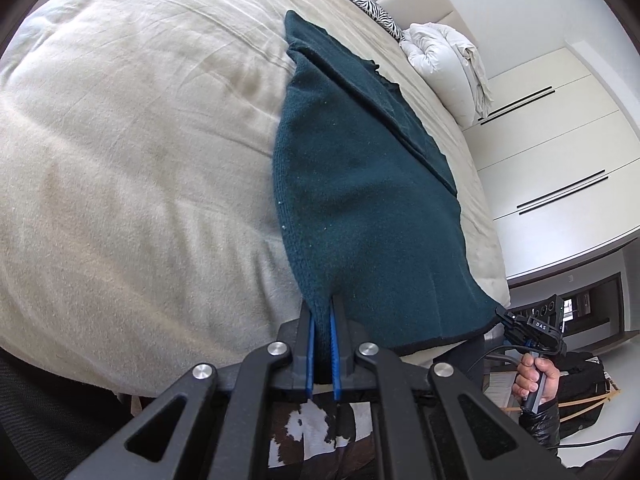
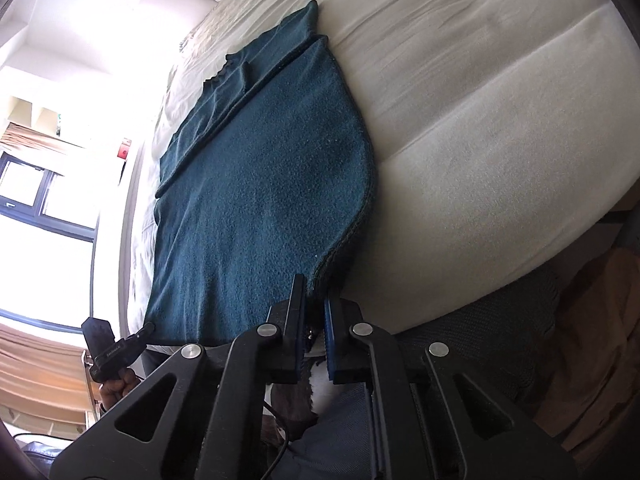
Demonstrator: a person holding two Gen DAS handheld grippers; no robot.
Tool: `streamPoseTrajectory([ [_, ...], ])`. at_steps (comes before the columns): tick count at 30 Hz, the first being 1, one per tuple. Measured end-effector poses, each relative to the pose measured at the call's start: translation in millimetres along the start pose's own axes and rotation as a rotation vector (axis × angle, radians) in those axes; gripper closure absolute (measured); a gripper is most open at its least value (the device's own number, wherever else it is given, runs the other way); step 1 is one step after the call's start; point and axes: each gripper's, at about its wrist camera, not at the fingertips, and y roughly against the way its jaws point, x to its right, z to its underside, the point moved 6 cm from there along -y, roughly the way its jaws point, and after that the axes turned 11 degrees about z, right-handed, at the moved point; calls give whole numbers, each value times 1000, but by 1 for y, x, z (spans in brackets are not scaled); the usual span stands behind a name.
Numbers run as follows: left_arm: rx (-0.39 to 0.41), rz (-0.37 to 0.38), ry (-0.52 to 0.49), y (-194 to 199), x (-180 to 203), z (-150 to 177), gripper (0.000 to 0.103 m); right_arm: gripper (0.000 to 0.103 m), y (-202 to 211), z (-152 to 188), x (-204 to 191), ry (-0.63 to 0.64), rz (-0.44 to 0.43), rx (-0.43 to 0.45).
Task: Fold small clothes
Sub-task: 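Grasp the hem of the folded sweater strip with both tools, then lift the hem with both tools and fold it over toward the collar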
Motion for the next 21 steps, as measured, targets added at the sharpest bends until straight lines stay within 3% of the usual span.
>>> streamPoseTrajectory([
  [10,128,171,62,22,15,-25,96,96,24,-44,-28,-29,-136,117],
  [21,215,238,129,33,19,-66,97,96,36,-94,-53,-54,-218,217],
])
